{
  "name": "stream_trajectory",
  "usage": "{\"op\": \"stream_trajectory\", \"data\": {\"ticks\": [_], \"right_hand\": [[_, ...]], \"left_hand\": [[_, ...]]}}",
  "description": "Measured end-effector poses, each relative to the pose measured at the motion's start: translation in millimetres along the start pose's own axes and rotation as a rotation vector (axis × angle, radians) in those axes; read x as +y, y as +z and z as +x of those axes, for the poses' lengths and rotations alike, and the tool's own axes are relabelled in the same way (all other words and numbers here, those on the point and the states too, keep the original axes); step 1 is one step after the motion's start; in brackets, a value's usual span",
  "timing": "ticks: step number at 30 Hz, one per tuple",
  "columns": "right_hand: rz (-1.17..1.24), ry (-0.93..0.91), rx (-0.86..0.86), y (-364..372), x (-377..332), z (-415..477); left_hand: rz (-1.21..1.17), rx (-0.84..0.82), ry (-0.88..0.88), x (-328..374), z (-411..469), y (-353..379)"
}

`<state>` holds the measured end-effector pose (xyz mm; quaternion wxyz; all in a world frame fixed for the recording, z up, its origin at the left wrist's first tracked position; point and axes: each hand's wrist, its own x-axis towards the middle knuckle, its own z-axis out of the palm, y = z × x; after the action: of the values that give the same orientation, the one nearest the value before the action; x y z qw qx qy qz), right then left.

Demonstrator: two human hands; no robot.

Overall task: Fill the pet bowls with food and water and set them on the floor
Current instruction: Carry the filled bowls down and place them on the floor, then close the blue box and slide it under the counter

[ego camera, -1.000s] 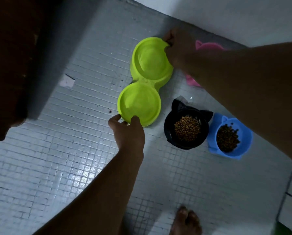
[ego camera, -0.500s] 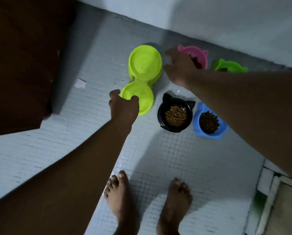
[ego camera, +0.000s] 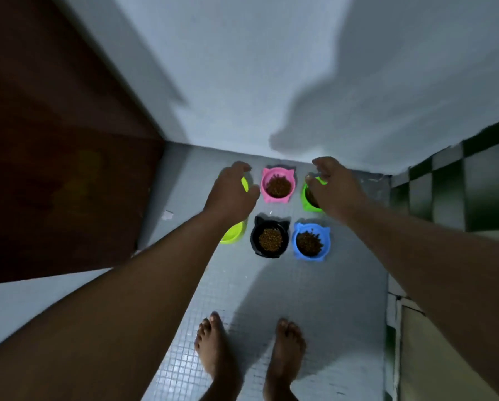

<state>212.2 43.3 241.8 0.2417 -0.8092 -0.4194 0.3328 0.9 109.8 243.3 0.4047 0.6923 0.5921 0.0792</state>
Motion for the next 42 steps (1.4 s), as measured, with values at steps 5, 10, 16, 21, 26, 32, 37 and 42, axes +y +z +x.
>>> {"op": "stream_trajectory", "data": {"ticks": [5, 10, 16, 21, 26, 32, 37, 42], "right_hand": [[0.071, 0.016, 0.045, -87, -48, -57], [0.148, -0.033, 0.095, -158, -99, -115], [0.18, -0.072, 0.168, -213, -145, -182], [0.199, -0.102, 0.247, -224, -178, -238], [0.172, -0.112, 0.322, -218, -210, -289], [0.176, -0.106, 0.428, -211, -235, -350], [0.21, -0.018, 0.534, -211, -224, -407], [0.277, 0.108, 0.675, -225, -189, -479]], "left_hand": [[0.042, -0.002, 0.116, 83, -37, -61], [0.039, 0.031, 0.188, 145, -96, -107], [-0.013, 0.047, 0.272, 183, -170, -149], [-0.006, 0.021, 0.371, 191, -213, -188], [0.032, 0.013, 0.452, 197, -239, -241], [0.025, -0.014, 0.556, 209, -282, -273], [0.027, -0.131, 0.668, 222, -327, -257], [0.043, -0.267, 0.772, 243, -375, -217]]}}
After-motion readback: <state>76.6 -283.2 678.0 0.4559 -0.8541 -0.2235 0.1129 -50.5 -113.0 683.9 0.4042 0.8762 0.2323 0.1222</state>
